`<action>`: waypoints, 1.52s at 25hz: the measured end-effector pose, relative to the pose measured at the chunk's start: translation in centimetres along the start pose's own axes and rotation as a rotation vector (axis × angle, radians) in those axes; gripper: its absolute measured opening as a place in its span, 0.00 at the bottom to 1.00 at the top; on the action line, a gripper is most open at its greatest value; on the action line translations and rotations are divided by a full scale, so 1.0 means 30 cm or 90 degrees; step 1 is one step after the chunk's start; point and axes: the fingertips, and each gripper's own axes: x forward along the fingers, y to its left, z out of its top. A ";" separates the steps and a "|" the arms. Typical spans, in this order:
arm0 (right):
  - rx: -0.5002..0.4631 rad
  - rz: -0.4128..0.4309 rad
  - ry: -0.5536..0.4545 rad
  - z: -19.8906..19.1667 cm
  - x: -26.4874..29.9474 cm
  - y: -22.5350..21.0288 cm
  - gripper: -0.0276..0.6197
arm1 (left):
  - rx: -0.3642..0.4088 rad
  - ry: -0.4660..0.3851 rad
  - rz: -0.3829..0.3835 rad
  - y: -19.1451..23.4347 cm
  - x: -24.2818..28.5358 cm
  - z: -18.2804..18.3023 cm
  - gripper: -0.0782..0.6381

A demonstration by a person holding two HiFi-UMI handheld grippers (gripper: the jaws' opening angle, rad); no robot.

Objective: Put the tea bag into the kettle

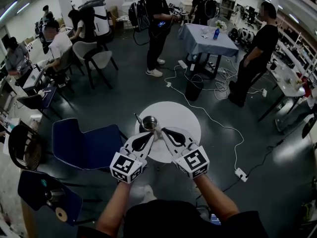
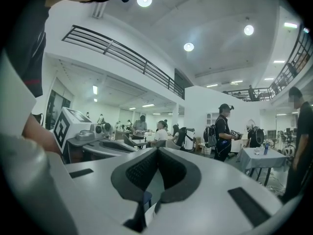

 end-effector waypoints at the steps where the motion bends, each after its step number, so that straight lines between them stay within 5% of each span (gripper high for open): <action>1: 0.001 0.000 -0.003 0.003 -0.030 -0.002 0.07 | 0.005 0.000 0.000 -0.031 0.001 0.003 0.13; 27: 0.023 0.010 -0.037 -0.017 -0.539 0.138 0.07 | 0.009 0.013 0.002 -0.553 -0.124 -0.032 0.13; 38: 0.038 0.018 -0.033 -0.050 -0.660 0.233 0.07 | 0.009 0.022 0.024 -0.660 -0.216 -0.074 0.13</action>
